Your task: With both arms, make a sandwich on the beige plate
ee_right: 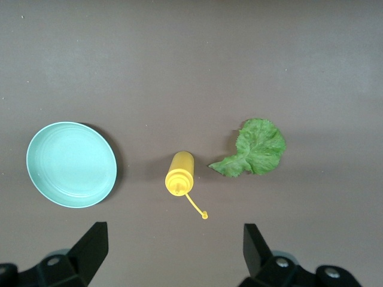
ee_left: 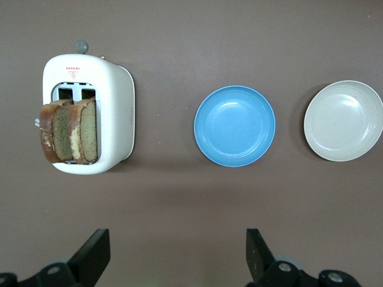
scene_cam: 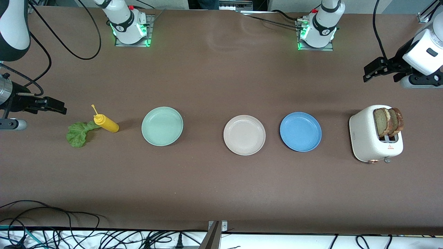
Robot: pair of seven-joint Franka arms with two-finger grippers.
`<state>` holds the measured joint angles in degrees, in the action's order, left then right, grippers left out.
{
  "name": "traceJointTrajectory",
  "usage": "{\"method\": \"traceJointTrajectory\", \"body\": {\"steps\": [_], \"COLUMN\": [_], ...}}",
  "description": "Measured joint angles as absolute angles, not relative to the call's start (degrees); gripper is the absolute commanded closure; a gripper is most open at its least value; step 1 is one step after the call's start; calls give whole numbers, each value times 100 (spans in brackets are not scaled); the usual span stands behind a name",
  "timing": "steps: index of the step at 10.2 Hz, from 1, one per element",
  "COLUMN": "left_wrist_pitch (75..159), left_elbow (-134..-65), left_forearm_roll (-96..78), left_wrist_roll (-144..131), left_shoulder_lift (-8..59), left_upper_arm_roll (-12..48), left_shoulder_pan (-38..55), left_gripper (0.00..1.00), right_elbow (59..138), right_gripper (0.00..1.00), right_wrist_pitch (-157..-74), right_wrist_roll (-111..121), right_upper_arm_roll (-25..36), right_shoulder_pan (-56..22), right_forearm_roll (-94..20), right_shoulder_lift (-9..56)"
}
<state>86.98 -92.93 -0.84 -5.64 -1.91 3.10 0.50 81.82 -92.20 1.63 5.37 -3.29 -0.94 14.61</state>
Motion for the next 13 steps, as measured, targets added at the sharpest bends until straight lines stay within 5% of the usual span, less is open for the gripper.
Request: {"method": "traceJointTrajectory", "body": {"steps": [13], "left_wrist_pitch": [8685], "left_elbow": [-9264], "left_forearm_roll": [-84], "left_wrist_roll": [-564], "left_shoulder_lift": [-189], "left_upper_arm_roll": [310], "left_shoulder_pan": [37], "left_gripper": [0], "right_elbow": [8176], "right_gripper": [0], "right_wrist_pitch": [-9220], "right_wrist_roll": [88], "right_upper_arm_roll": [523], "right_shoulder_pan": [-343], "right_forearm_roll": [-94], "right_shoulder_lift": [1461]}}
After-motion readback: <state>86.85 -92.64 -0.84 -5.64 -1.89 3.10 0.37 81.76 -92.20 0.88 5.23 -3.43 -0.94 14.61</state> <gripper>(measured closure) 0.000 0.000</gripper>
